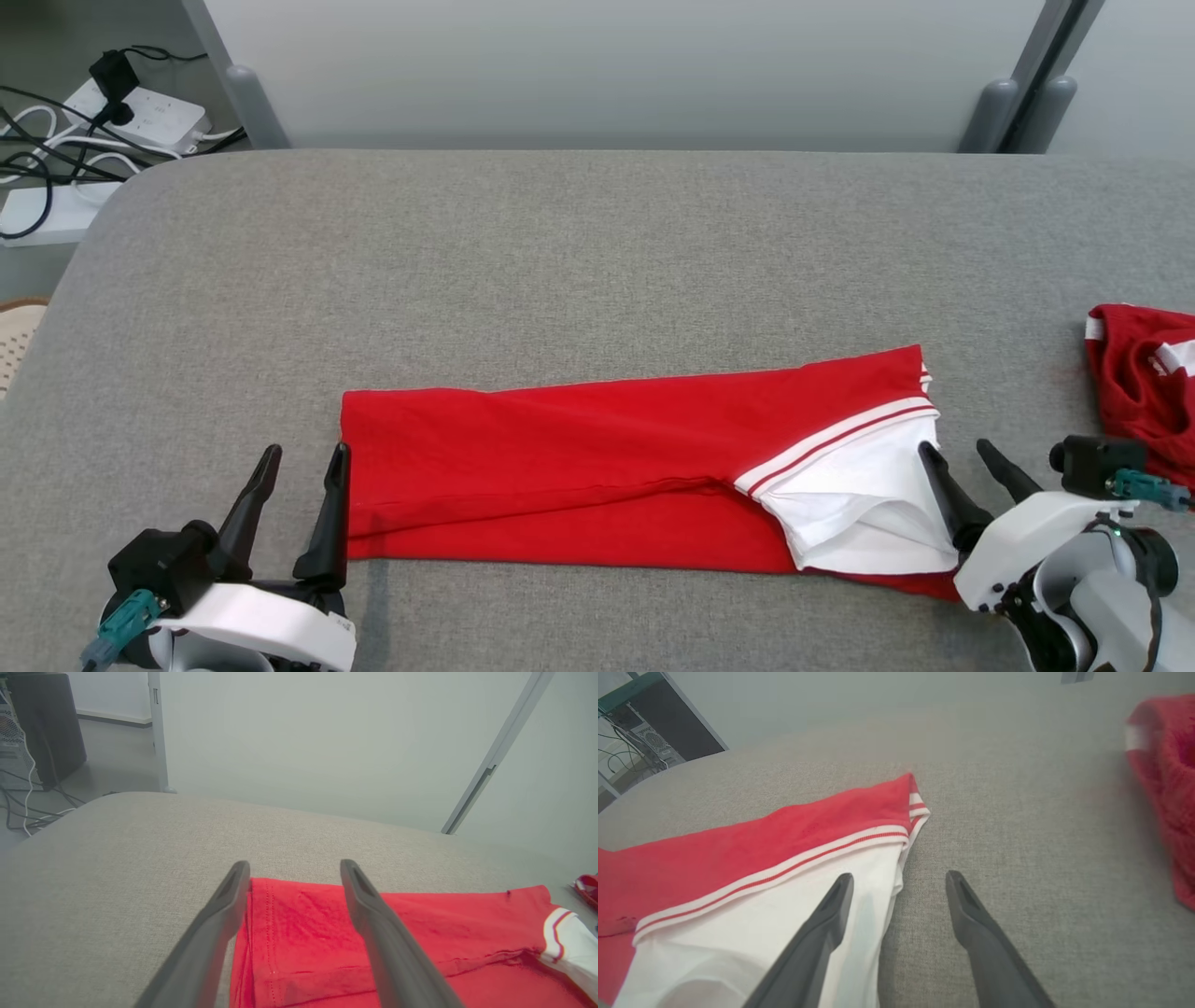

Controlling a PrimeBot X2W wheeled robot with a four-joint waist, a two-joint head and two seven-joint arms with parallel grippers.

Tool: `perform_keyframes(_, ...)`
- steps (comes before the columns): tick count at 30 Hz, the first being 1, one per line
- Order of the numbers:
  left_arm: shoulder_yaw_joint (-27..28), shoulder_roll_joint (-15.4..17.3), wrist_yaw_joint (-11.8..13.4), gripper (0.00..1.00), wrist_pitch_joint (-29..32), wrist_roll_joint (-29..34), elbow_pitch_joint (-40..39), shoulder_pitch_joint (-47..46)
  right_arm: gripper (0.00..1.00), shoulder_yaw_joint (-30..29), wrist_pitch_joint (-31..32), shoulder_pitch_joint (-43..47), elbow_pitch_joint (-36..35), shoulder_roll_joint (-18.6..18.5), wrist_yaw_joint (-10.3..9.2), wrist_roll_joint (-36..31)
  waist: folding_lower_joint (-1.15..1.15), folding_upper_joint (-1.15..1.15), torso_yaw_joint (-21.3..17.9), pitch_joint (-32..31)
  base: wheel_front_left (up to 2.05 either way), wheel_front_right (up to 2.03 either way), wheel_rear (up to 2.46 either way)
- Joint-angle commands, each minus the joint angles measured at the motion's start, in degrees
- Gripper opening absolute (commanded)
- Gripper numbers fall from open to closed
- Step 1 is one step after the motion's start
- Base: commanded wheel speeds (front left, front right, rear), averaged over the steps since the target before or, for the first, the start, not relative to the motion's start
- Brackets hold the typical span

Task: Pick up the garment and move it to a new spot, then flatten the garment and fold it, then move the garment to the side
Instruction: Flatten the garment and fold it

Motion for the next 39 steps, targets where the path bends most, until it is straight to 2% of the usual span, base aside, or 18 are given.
perform_keyframes(1,2.6,0.8,-0.3,1.00,-0.8,0.6,-1.4,-0.9,1.00,-0.2,-0.8,1.0,-0.3,-0.4,0.24,-0.8,0.00,0.00,0.2,0.1,0.00,0.00,0.00)
perform_keyframes(8,5.1,-2.1,-2.6,1.00,-0.8,3.4,-0.3,-0.9,1.00,-1.7,-0.8,1.5,4.7,2.9,0.24,-1.5,0.00,0.00,1.4,0.5,0.00,0.00,0.00)
perform_keyframes(14,6.3,-3.3,-4.0,1.00,-0.8,5.1,0.2,-1.4,1.00,0.0,-0.7,0.8,6.5,4.8,0.24,0.3,0.00,0.00,2.1,0.6,0.00,0.00,0.00)
perform_keyframes(18,7.1,-3.9,-4.7,1.00,-0.8,6.0,0.5,-1.5,0.91,1.6,0.2,0.4,6.4,5.7,0.24,2.5,0.00,0.00,2.4,0.6,0.00,0.00,0.00)
perform_keyframes(21,7.6,-4.3,-5.2,1.00,-0.8,6.4,0.8,-1.5,0.75,2.7,1.0,0.3,6.4,6.1,0.24,4.3,0.00,0.00,2.7,0.5,0.00,0.00,0.00)
perform_keyframes(22,7.8,-4.4,-5.3,1.00,-0.8,6.6,0.8,-1.5,0.72,3.1,1.3,0.2,6.4,6.1,0.24,4.7,0.00,0.00,2.8,0.5,0.00,0.00,0.00)
perform_keyframes(23,7.9,-4.5,-5.5,1.00,-0.8,6.8,0.9,-1.5,0.58,3.5,1.5,0.2,6.2,6.2,0.24,5.3,0.00,0.00,2.9,0.5,0.00,0.00,0.00)
perform_keyframes(24,8.1,-4.6,-5.6,1.00,-0.8,6.9,0.9,-1.5,0.49,3.8,1.9,0.2,6.1,6.3,0.24,6.1,0.00,0.00,2.9,0.5,0.00,0.00,0.00)
perform_keyframes(25,8.2,-4.6,-5.7,1.00,-0.8,7.1,1.0,-1.6,0.47,4.3,2.1,0.2,5.8,6.4,0.24,6.6,0.00,0.00,3.0,0.5,0.00,0.00,0.00)
perform_keyframes(26,8.4,-4.7,-5.8,1.00,-0.8,7.3,1.0,-1.6,0.38,4.7,2.1,0.1,5.6,6.4,0.24,7.1,0.00,0.00,3.1,0.5,0.00,0.00,0.00)
perform_keyframes(27,8.5,-4.8,-5.9,1.00,-0.8,7.5,1.0,-1.6,0.21,4.9,2.1,0.0,5.2,6.4,0.24,7.8,0.00,0.00,3.2,0.5,0.00,0.00,0.00)
perform_keyframes(28,8.6,-4.9,-6.0,1.00,-0.8,7.7,1.0,-1.6,0.00,5.3,2.1,-0.1,4.9,6.4,0.24,8.3,0.00,0.00,3.2,0.5,0.00,0.00,0.00)
perform_keyframes(33,9.2,-5.2,-6.4,1.00,-0.8,8.2,1.2,-1.5,0.00,6.4,1.2,-0.7,3.8,5.4,0.24,10.2,0.00,0.00,3.2,0.4,0.00,0.00,0.00)
perform_keyframes(39,10.0,-5.5,-6.7,1.00,-0.8,8.4,1.5,-1.4,0.00,4.9,-0.4,-1.9,3.2,3.1,0.24,11.4,0.00,0.00,2.5,0.5,0.00,0.00,0.00)
